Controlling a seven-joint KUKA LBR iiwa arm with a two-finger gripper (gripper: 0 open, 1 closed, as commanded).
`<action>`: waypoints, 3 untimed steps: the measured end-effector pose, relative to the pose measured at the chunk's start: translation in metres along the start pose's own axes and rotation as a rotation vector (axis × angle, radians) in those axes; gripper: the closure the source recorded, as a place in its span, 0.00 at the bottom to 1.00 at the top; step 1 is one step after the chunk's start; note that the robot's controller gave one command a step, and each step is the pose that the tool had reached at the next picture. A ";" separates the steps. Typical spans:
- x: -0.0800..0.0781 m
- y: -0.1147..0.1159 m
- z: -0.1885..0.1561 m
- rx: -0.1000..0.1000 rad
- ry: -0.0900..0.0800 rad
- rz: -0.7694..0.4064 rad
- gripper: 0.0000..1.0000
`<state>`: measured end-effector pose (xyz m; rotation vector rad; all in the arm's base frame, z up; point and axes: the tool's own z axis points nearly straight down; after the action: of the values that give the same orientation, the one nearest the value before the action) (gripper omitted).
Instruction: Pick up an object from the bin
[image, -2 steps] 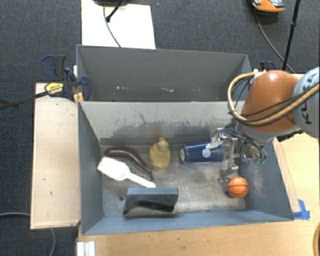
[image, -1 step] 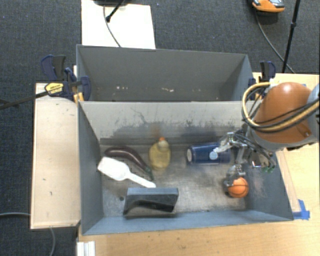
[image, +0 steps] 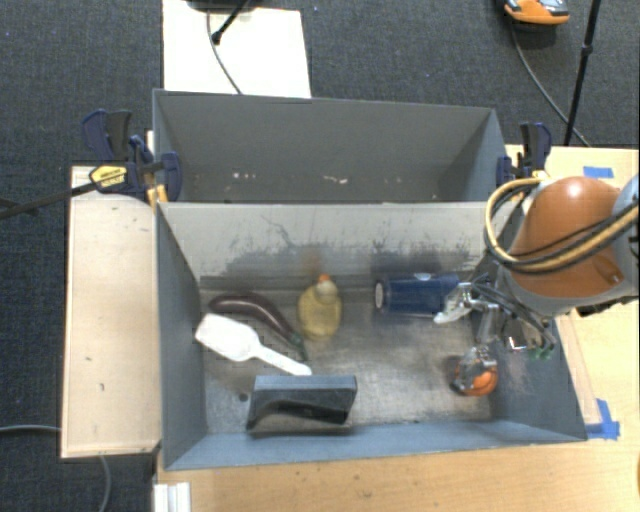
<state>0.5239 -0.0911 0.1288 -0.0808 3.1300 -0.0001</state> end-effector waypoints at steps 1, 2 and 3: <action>0.029 -0.019 0.028 0.000 0.006 -0.050 0.00; 0.042 -0.046 0.047 -0.001 0.009 -0.094 0.00; 0.001 -0.054 0.053 0.001 0.003 -0.013 1.00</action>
Offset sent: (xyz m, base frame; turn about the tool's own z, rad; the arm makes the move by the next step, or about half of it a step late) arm -0.0425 -0.0565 -0.0534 -0.1042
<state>0.5267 -0.1446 0.0759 -0.1007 3.1322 -0.0011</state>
